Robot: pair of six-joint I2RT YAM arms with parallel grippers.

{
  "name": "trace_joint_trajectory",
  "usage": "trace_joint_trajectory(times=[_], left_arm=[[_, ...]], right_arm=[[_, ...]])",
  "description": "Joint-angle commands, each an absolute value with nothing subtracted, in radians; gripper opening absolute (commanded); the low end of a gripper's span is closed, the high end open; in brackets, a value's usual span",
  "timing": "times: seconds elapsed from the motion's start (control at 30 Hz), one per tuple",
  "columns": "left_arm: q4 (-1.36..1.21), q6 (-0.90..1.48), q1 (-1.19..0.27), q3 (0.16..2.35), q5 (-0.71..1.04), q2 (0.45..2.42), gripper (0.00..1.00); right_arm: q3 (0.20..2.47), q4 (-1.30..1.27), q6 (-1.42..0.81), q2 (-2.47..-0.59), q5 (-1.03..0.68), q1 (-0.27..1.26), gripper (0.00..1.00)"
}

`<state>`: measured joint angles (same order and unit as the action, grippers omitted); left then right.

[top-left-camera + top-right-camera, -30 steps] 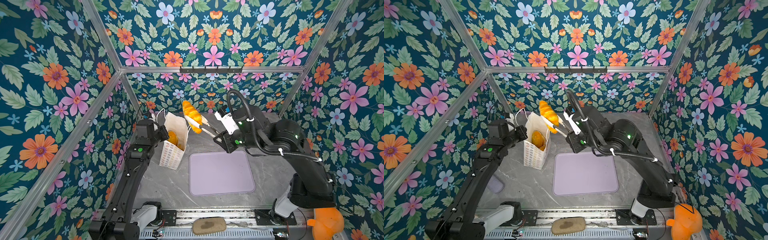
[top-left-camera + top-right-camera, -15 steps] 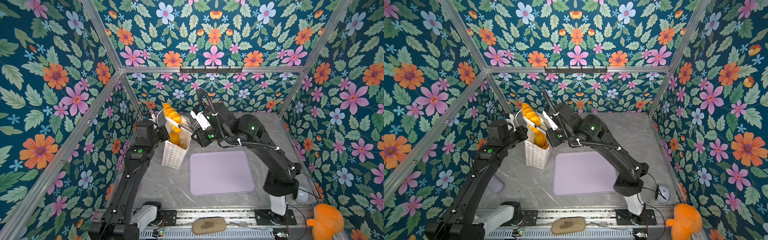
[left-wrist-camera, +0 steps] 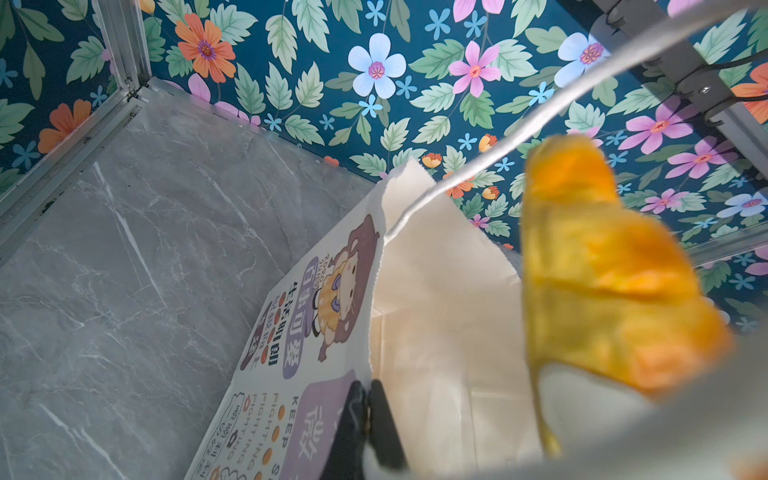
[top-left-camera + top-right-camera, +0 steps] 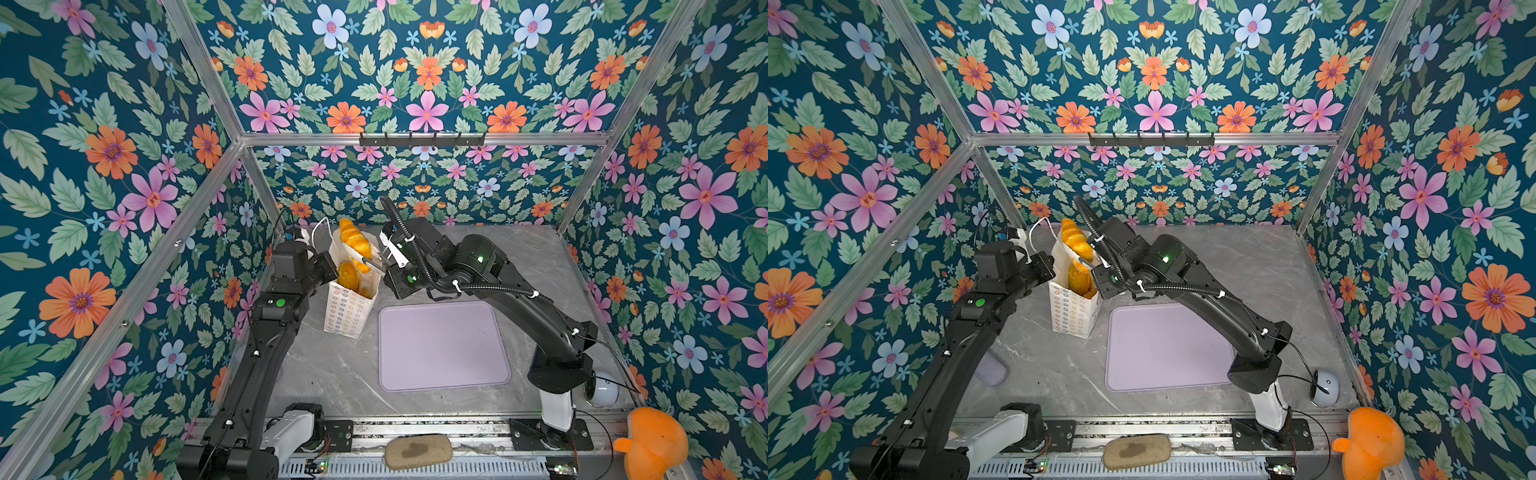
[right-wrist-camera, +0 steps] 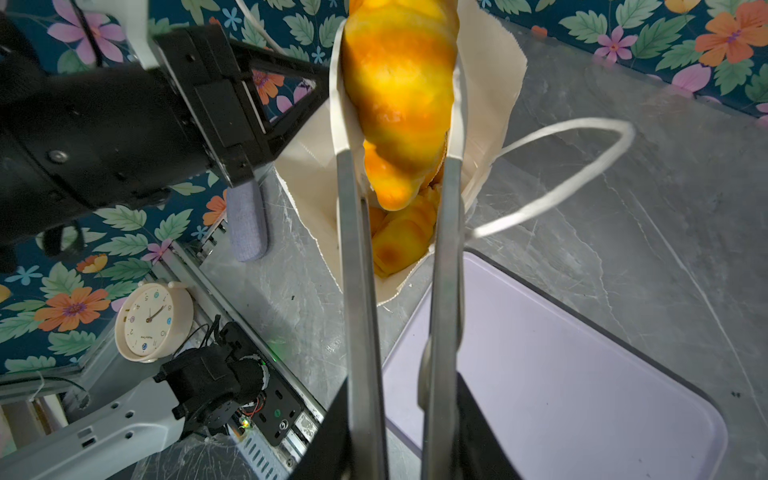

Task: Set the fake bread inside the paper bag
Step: 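Lower the croissant into the bag held by the left gripper, then open the tongs to release the croissant and withdraw them from the bag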

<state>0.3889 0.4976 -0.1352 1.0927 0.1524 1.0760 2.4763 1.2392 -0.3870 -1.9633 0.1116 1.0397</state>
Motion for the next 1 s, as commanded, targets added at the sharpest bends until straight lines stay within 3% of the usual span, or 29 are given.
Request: trace_joint_trajectory(times=[0.0, 0.53, 0.97], left_arm=[[0.331, 0.503, -0.133, 1.095, 0.151, 1.078, 0.0], [0.321, 0.503, -0.133, 1.086, 0.158, 1.088, 0.0], [0.319, 0.501, -0.133, 1.078, 0.155, 1.085, 0.0]], right_arm=[[2.464, 1.252, -0.407, -1.965, 0.133, 1.042, 0.19], [2.542, 1.347, -0.402, -2.072, 0.061, 1.043, 0.2], [2.572, 1.341, -0.349, -2.087, 0.018, 1.044, 0.36]])
